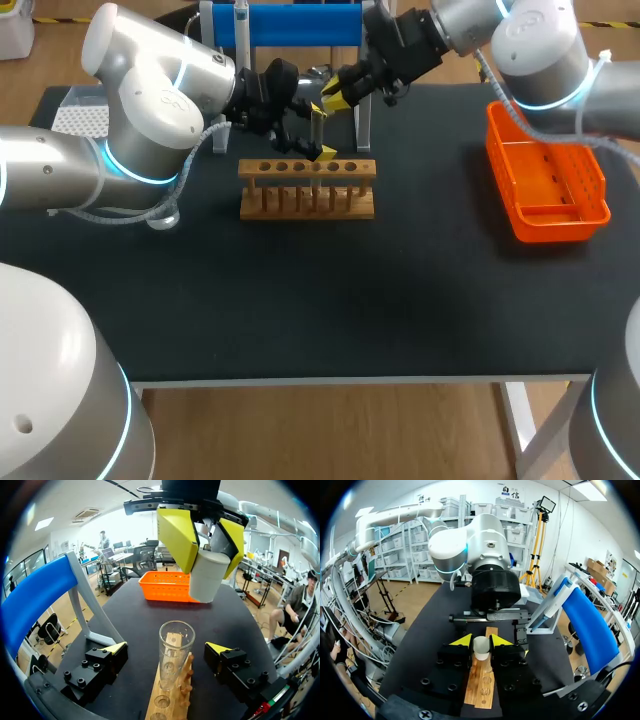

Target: Invert the test tube, pick up the pipette, mount the tip to pipette, aspirate from beaker and dispense into the tube, eject the tip, return the pipette, and cap with the stopper.

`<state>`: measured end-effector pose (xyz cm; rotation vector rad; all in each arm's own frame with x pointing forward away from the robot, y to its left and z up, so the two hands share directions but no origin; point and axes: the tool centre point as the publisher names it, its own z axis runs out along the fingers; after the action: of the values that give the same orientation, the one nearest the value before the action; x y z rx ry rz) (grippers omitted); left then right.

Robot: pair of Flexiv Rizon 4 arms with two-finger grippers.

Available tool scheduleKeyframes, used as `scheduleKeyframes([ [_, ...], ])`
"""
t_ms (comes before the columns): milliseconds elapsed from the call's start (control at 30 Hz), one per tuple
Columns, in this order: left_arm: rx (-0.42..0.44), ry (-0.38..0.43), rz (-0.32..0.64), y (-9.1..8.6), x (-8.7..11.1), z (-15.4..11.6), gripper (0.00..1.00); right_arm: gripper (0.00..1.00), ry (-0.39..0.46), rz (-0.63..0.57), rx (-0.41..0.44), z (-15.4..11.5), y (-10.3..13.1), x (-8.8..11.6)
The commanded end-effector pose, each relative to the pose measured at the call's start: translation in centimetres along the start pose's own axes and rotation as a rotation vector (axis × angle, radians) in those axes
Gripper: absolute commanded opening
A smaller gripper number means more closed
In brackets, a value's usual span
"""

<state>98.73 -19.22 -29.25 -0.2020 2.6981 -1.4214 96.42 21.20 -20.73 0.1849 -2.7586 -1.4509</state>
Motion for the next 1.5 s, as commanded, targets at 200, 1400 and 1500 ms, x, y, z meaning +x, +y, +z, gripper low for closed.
scheduleKeyframes([
  [200,-0.004,0.003,-0.001,-0.1,-0.1,0.0,1.0,0.0,0.016,0.002,0.006,0.8,0.5,-0.9],
  [1400,-0.004,0.003,-0.001,-0.1,-0.1,0.0,1.0,0.0,0.026,0.023,0.024,2.1,-0.7,-0.4],
  [1500,-0.004,0.003,-0.001,-0.1,-0.1,0.0,1.0,0.0,0.025,0.022,0.025,2.2,-0.7,-0.4],
])
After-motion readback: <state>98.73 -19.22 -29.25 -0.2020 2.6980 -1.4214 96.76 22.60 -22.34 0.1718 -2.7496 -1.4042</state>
